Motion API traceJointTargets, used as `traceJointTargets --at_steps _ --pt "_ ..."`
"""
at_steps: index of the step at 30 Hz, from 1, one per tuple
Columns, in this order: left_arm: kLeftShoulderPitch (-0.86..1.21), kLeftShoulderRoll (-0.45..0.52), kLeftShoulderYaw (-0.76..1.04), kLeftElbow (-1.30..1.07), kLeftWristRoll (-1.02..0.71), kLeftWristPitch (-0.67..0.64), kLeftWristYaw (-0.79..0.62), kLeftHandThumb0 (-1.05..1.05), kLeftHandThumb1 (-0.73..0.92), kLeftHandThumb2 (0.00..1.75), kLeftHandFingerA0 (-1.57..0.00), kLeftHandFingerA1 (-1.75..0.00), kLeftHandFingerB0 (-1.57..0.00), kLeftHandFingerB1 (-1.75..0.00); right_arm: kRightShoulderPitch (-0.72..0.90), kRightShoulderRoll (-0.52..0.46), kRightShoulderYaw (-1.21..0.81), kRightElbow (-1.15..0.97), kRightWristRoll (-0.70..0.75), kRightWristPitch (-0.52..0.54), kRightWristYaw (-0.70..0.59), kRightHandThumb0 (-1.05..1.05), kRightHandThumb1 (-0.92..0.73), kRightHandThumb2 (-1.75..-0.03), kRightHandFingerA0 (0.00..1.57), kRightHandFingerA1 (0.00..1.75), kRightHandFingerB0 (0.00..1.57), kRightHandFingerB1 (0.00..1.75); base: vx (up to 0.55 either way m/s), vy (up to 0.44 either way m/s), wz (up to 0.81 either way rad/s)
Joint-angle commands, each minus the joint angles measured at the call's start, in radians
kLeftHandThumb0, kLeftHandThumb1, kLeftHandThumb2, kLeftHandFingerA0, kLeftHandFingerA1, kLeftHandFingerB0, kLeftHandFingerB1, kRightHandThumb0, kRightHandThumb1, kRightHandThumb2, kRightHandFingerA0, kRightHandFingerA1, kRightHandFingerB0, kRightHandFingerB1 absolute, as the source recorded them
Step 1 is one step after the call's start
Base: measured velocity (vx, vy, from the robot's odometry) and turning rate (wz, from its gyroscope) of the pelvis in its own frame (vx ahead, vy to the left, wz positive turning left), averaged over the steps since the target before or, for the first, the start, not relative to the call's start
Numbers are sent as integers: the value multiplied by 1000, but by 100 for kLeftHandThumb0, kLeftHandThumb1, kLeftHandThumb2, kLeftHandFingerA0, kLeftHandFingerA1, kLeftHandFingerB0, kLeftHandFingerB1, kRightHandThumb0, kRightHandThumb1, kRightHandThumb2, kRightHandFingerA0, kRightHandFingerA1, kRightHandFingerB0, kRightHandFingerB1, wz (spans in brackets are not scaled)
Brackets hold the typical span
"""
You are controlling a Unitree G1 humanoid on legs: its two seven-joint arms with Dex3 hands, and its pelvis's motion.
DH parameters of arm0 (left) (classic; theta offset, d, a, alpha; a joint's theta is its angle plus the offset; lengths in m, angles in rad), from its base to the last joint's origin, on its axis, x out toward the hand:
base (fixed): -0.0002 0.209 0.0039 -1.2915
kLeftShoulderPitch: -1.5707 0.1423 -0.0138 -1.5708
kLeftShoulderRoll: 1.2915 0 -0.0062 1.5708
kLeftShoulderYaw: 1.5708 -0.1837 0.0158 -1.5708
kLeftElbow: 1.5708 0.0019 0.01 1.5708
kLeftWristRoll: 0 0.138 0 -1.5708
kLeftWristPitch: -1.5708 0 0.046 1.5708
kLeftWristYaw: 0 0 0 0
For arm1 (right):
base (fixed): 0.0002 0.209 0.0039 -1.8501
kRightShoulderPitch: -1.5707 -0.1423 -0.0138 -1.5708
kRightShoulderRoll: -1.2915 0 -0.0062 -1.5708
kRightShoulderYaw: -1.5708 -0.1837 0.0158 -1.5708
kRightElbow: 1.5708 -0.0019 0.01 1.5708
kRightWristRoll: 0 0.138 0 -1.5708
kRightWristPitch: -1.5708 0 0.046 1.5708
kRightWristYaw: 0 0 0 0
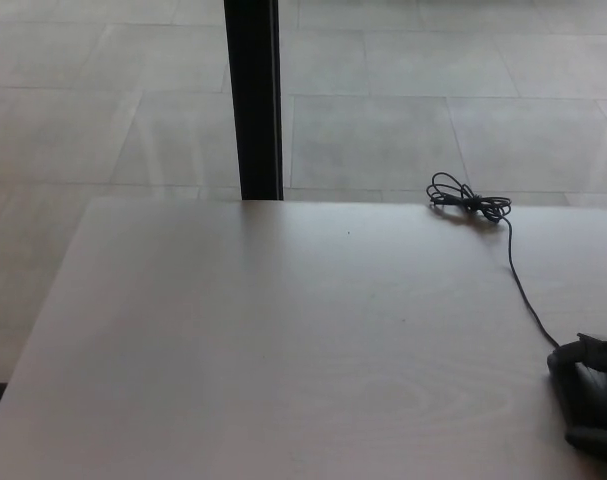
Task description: The robot uses its right fingers to click on the left button of the black mouse placed on the table.
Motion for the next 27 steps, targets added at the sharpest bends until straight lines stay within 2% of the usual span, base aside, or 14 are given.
traceJointTargets --at_steps 1,6,7,9,14,16,17,23,24,25,26,27 --pt "-2 16 9 -4 -25 -6 -2 -72 80 64 -74 -52 -66 -50 -8 -21 -2 43 -49 -9 -24 -63 -64 -102 21 51 39 54 0 0 0" --pt "-4 15 9 2 -28 -10 -9 -74 81 65 -76 -53 -68 -51 -21 -13 16 69 -88 -14 -49 -63 -64 -103 21 52 40 54 0 0 0" --pt "-6 15 8 2 -28 -8 -7 -74 82 64 -82 -57 -68 -50 -24 -12 21 68 -95 -9 -47 -65 -66 -103 22 51 40 54 0 0 0" --pt "-10 16 8 6 -30 -5 -5 -76 83 66 -83 -55 -68 -50 -36 -4 41 82 -113 -12 -47 -66 -66 -103 24 52 40 53 0 0 0" --pt "-12 18 9 7 -35 -11 -10 -77 84 66 -77 -52 -64 -48 -46 8 66 116 -127 -7 -47 -65 -65 -102 23 52 39 54 0 0 0" --pt "-13 21 9 7 -38 -8 -18 -77 84 66 -77 -52 -64 -48 -43 10 71 119 -128 -8 -53 -65 -65 -102 23 52 39 54 0 0 0" --pt "-20 24 6 10 -34 2 5 -79 84 66 -84 -55 -67 -47 -34 11 77 147 -133 -23 -80 -63 -64 -103 21 52 40 55 0 0 0" --pt "-25 22 17 2 -52 -2 -11 -80 86 66 -79 -55 -64 -49 -24 3 98 216 -134 -59 -94 -67 -65 -104 21 54 38 54 0 0 0" --pt "-26 22 19 3 -54 0 -11 -81 86 66 -78 -54 -64 -49 -23 -7 109 217 -146 -58 -90 -70 -79 -68 28 49 40 37 0 0 0" --pt "-27 23 20 6 -55 0 -11 -81 86 66 -78 -53 -64 -49 -24 -8 111 224 -146 -61 -93 -68 -84 -65 30 47 40 35 0 0 0" --pt "-28 25 21 11 -55 1 -12 -81 86 66 -76 -53 -64 -48 -24 -11 115 228 -147 -56 -87 -69 -68 -106 18 52 35 53 0 0 0" --pt "-29 26 20 12 -54 3 -12 -82 86 66 -80 -56 -65 -49 -21 -15 115 223 -145 -51 -80 -66 -66 -105 18 53 36 54 0 0 0"
